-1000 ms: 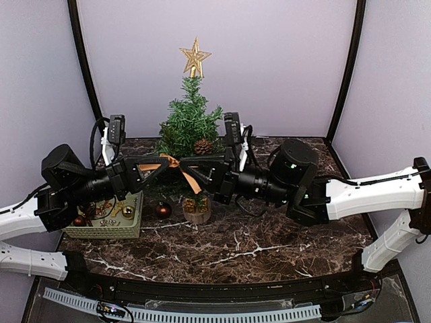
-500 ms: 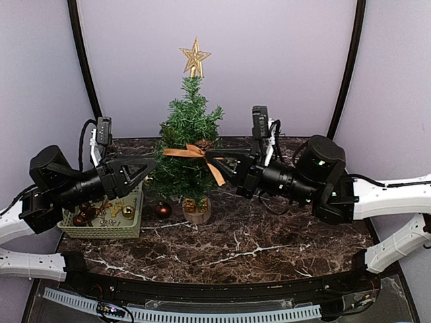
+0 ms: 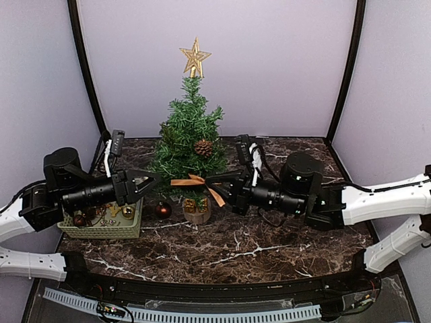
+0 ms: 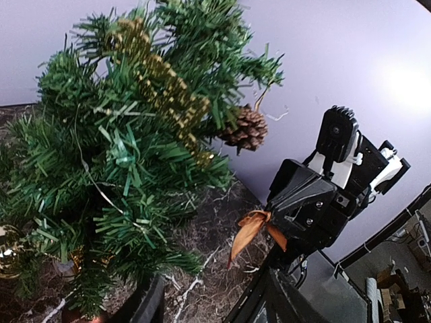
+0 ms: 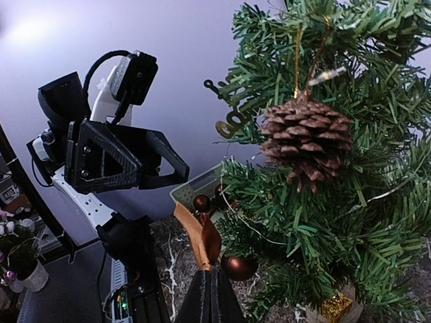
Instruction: Decorate the small christmas tree
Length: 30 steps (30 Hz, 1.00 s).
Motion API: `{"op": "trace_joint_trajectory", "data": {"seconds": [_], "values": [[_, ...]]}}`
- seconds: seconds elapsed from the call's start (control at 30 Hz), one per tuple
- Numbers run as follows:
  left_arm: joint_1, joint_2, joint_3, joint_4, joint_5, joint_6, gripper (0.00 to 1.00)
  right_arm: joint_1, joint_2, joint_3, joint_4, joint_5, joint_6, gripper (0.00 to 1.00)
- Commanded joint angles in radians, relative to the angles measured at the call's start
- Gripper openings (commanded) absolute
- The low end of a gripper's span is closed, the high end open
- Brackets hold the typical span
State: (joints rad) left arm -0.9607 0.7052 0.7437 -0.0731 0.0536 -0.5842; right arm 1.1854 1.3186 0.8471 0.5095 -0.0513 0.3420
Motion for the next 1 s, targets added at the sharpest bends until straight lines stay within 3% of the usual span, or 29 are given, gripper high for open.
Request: {"op": "trace_joint_trajectory", "data": {"seconds": [0.0,0.23,0.47,0.67,0.83,0.97], "values": [[0.0,0.049,0.007,-0.018,0.032,-0.015,0.53,0.006,0.019,-0.035,0.145,0.06,0.017,0.0],[0.024,0.08,-0.014,0.032,0.055,-0.035,0.52,0.021,0.103,-0.025,0.269,0.161,0.019,0.0],[0.064,0.056,-0.029,0.039,0.064,-0.053,0.48,0.024,0.122,0.016,0.291,0.136,0.016,0.0],[0.105,0.065,0.026,0.001,0.107,-0.028,0.48,0.025,0.033,0.092,0.072,0.076,-0.017,0.0],[0.129,0.106,0.143,-0.053,0.161,0.032,0.48,0.018,-0.022,0.228,-0.242,0.004,-0.093,0.0],[0.134,0.144,0.216,-0.073,0.215,0.076,0.48,-0.019,-0.042,0.314,-0.395,-0.089,-0.138,0.0]]}}
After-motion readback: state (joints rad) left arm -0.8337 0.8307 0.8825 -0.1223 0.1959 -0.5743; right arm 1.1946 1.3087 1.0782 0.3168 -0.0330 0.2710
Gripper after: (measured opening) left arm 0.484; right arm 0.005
